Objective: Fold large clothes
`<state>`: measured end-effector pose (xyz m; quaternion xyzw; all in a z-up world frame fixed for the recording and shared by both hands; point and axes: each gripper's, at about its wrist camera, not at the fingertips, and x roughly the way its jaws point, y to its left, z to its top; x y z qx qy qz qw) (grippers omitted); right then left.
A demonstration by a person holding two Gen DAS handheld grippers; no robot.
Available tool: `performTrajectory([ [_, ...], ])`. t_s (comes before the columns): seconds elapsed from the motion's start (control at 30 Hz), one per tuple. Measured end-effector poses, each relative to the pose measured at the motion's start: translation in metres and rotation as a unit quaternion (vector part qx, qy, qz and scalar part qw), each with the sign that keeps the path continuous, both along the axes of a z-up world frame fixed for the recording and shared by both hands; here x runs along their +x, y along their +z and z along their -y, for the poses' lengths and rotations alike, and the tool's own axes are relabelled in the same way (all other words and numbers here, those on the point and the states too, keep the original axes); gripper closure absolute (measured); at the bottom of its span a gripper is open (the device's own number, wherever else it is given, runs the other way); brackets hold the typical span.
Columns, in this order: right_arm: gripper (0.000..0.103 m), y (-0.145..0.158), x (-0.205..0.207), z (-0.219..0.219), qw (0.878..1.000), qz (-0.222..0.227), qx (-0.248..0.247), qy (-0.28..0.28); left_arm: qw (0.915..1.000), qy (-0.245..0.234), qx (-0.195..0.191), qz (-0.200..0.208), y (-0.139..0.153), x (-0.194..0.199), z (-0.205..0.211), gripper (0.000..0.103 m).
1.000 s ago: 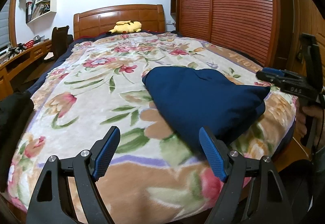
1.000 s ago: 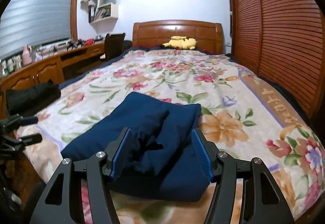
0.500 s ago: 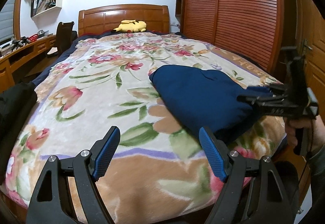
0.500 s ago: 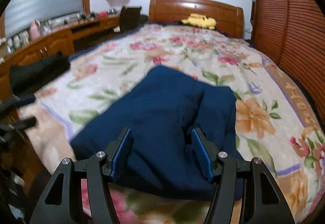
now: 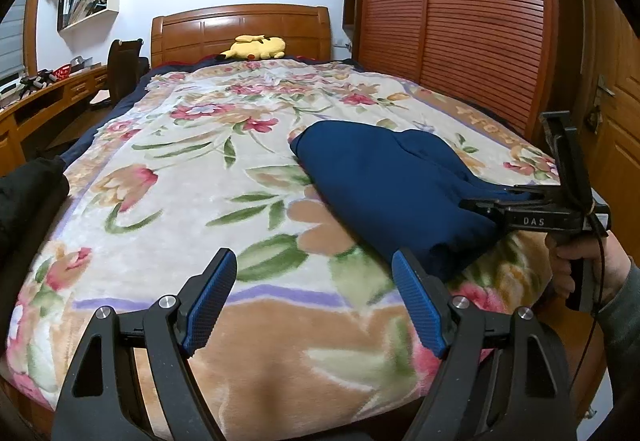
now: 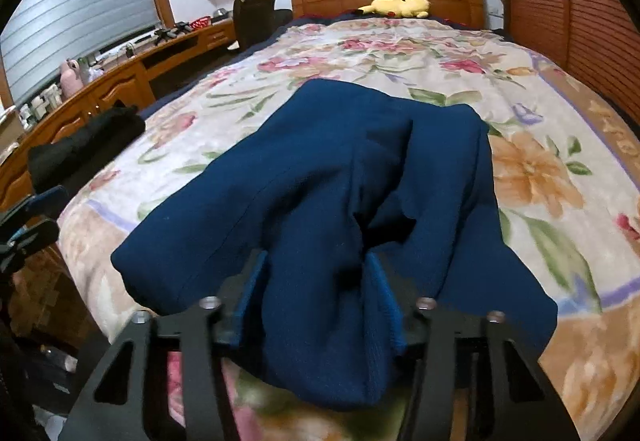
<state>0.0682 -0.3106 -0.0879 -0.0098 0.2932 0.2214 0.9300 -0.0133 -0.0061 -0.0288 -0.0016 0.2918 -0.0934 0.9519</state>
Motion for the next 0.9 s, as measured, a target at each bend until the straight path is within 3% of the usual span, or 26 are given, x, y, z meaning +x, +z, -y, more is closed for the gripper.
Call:
performTrajectory([
  [0.03,0.071,0.001,-0.001,0.0,1.0,0.004,-0.004,-0.001,1.0,0.0,0.0,-0.001,0.0,0.0,0.001,0.022],
  [0.13,0.085,0.007,-0.007,0.002,1.0,0.023,-0.009,0.005,1.0,-0.003,0.002,-0.001,0.0,0.002,0.003,0.022],
  [0.33,0.094,0.032,-0.031,0.014,0.994,0.093,-0.043,-0.03,0.9999,-0.011,0.006,0.002,0.002,0.015,0.009,0.022],
  [0.47,0.094,0.045,-0.036,0.047,0.99,0.111,-0.05,-0.077,0.9998,-0.019,-0.001,0.001,0.002,0.03,0.013,0.022],
  [0.63,0.094,0.008,-0.017,0.062,0.993,0.051,-0.066,-0.082,0.9995,-0.03,-0.011,-0.001,0.004,0.055,0.019,0.022],
  [0.77,0.091,0.002,-0.026,0.054,0.993,0.063,-0.061,-0.082,0.999,-0.044,-0.007,-0.005,0.006,0.082,0.028,0.022],
  [0.83,0.078,0.003,-0.035,0.053,0.993,0.065,-0.047,-0.086,0.9987,-0.051,-0.003,-0.003,0.007,0.094,0.031,0.022],
  [0.9,0.072,0.005,-0.047,0.054,0.992,0.075,-0.045,-0.091,0.9983,-0.058,0.001,-0.002,0.008,0.107,0.035,0.022],
])
